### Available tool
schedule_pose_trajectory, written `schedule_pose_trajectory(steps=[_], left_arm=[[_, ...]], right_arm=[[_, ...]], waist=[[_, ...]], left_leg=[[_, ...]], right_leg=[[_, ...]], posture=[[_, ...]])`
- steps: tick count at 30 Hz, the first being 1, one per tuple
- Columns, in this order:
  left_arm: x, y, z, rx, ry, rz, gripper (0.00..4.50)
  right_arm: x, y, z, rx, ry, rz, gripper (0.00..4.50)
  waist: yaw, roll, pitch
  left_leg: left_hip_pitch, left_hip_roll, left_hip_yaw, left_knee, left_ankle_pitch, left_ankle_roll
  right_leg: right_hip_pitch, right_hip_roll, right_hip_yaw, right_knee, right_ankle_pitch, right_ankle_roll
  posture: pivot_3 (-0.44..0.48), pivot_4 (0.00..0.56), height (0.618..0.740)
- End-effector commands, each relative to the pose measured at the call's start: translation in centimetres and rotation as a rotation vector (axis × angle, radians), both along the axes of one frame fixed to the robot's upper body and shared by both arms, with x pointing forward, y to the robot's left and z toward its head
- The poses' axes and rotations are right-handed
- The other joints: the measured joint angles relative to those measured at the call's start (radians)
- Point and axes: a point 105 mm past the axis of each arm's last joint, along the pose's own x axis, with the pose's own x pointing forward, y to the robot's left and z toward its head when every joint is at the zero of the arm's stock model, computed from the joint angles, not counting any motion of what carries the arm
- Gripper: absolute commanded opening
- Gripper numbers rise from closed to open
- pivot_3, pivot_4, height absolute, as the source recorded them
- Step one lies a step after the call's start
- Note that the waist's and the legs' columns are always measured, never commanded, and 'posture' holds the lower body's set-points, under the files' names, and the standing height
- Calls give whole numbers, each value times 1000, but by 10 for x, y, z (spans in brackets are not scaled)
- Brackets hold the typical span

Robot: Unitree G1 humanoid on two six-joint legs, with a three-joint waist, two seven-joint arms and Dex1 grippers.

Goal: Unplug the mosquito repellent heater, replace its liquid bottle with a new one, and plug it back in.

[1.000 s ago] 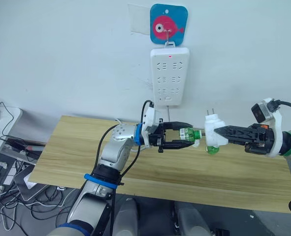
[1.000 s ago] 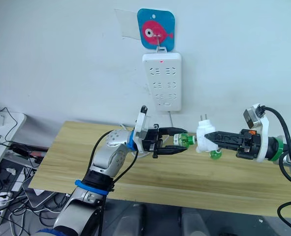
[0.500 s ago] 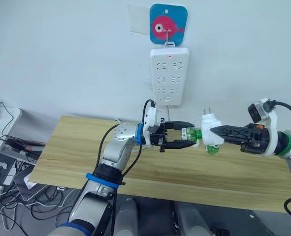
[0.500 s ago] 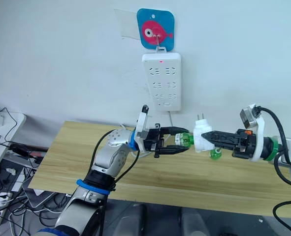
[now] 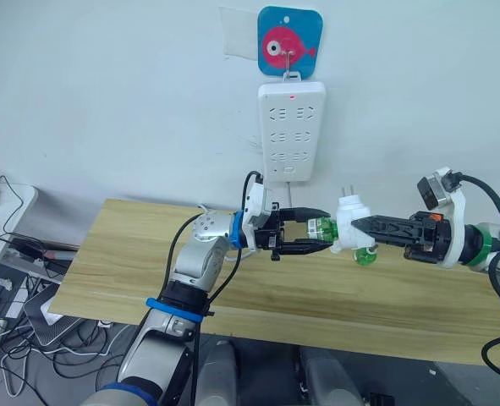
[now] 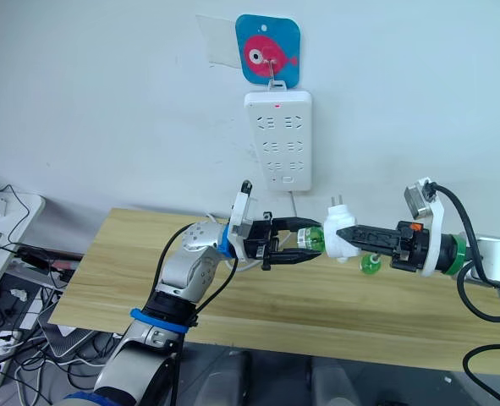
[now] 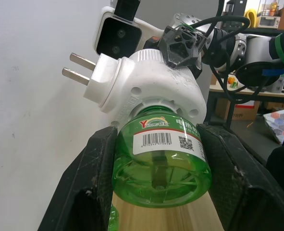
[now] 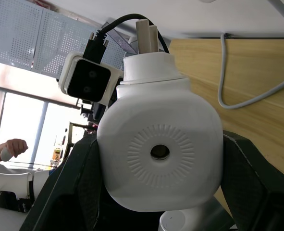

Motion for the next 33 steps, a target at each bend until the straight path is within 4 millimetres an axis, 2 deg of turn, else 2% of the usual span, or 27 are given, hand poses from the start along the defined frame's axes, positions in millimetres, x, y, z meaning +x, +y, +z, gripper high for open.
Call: schedule_pose_trajectory(steps=[1,11,15,16,26,33], left_arm=[[-13,-13,8,-9,-55,-73,2241],[-9,-13,9,-21,-54,-46,2241],[-8,-12,9,-19,-55,-41,2241],[-8,-12,9,-19,-55,-39,2241],[-5,-12,11,-32,-39,-19,2241],[-5,-13,15,-49,-23,-21,2241]], right_arm=[[-15,15,12,21,-41,128,2980],[-15,17,10,11,-30,136,2980],[-16,15,11,12,-28,138,4366],[-16,15,11,12,-28,140,4446],[-17,17,10,17,-24,153,4446],[-23,27,5,46,-4,205,4446]], waist=[[0,0,0],[0,0,0],[0,0,0],[0,0,0],[0,0,0],[0,0,0]], left_leg=[[0,0,0,0,0,0],[0,0,0,0,0,0],[0,0,0,0,0,0],[0,0,0,0,0,0],[0,0,0,0,0,0],[0,0,0,0,0,0]], right_leg=[[0,0,0,0,0,0],[0,0,0,0,0,0],[0,0,0,0,0,0],[0,0,0,0,0,0],[0,0,0,0,0,0],[0,0,0,0,0,0]], posture=[[-6,222,740],[1,227,740],[1,229,740],[1,229,740],[-1,234,740],[-4,237,740]])
